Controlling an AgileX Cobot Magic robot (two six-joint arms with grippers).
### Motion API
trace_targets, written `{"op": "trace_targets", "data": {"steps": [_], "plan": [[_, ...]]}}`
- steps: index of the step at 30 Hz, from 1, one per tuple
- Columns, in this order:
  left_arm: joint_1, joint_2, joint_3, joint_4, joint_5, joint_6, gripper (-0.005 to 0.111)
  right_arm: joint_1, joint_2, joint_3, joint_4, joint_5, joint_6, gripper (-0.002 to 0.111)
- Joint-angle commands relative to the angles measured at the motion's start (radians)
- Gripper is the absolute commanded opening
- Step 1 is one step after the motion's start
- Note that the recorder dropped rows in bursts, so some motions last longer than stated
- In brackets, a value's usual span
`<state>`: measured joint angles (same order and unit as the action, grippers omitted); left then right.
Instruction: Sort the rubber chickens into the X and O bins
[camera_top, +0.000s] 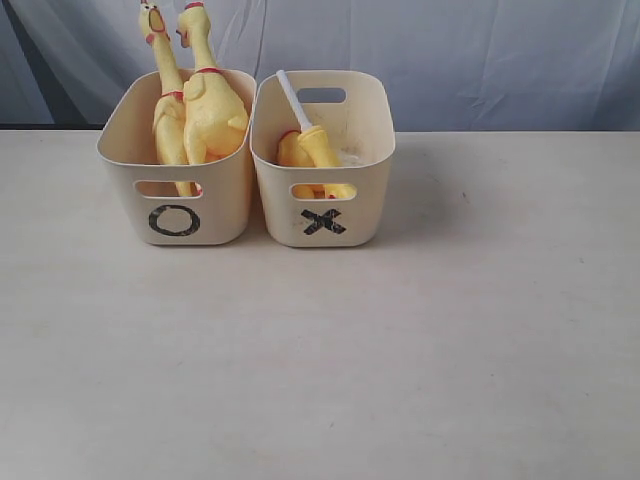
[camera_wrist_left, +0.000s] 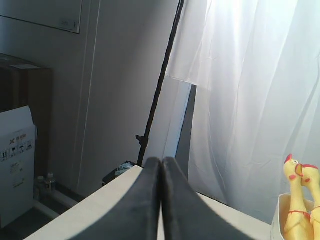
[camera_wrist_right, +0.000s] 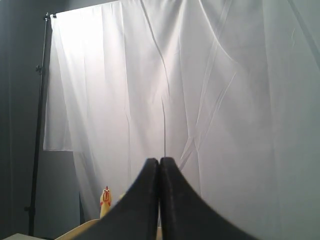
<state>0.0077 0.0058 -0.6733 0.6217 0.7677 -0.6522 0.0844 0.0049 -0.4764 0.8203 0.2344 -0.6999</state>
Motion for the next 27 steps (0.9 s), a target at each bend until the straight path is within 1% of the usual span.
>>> {"op": "trace_targets", "data": {"steps": [1,2,3,4,6,7,11,13,15,18,20,24,27], "plan": [[-0.001,-0.006,0.006,0.0,-0.013,0.002,0.0,-0.007,-0.005,0.004,-0.013,0.019,-0.002,0.0],[-0.001,-0.006,0.006,-0.007,-0.013,0.002,0.0,-0.007,-0.005,0.004,-0.031,0.019,-0.002,0.0],[-0.001,-0.006,0.009,-0.036,-0.023,0.002,0.0,-0.007,-0.005,0.004,-0.118,0.019,-0.002,0.0],[-0.001,-0.006,0.028,-0.067,-0.09,0.002,0.0,-0.007,-0.005,0.006,-0.239,0.019,-0.002,0.0],[-0.001,-0.006,0.067,-0.131,-0.211,0.002,0.0,-0.007,-0.005,0.026,-0.378,0.01,-0.002,0.0],[-0.001,-0.006,0.096,-0.175,-0.295,0.002,0.0,-0.007,-0.005,0.045,-0.43,-0.005,-0.002,0.0],[-0.001,-0.006,0.227,-0.358,-0.601,0.002,0.0,-0.007,-0.005,0.151,-0.561,-0.111,-0.002,0.0],[-0.001,-0.006,0.278,-0.44,-0.705,0.002,0.0,-0.007,-0.005,0.205,-0.613,-0.144,-0.002,0.0],[-0.001,-0.006,0.321,-0.53,-0.751,0.002,0.0,-0.007,-0.005,0.247,-0.695,-0.168,-0.002,0.0],[-0.001,-0.006,0.376,-0.638,-0.753,0.002,0.0,-0.007,-0.005,0.3,-0.77,-0.168,-0.002,0.0],[-0.001,-0.006,0.416,-0.658,-0.761,0.002,0.0,-0.007,-0.005,0.327,-0.77,-0.169,-0.002,0.0],[-0.001,-0.006,0.522,-0.658,-0.847,0.002,0.0,-0.007,-0.005,0.388,-0.773,-0.172,-0.002,0.0],[-0.001,-0.006,0.596,-0.63,-0.894,0.002,0.0,-0.007,-0.005,0.425,-0.778,-0.172,-0.002,0.0]]}}
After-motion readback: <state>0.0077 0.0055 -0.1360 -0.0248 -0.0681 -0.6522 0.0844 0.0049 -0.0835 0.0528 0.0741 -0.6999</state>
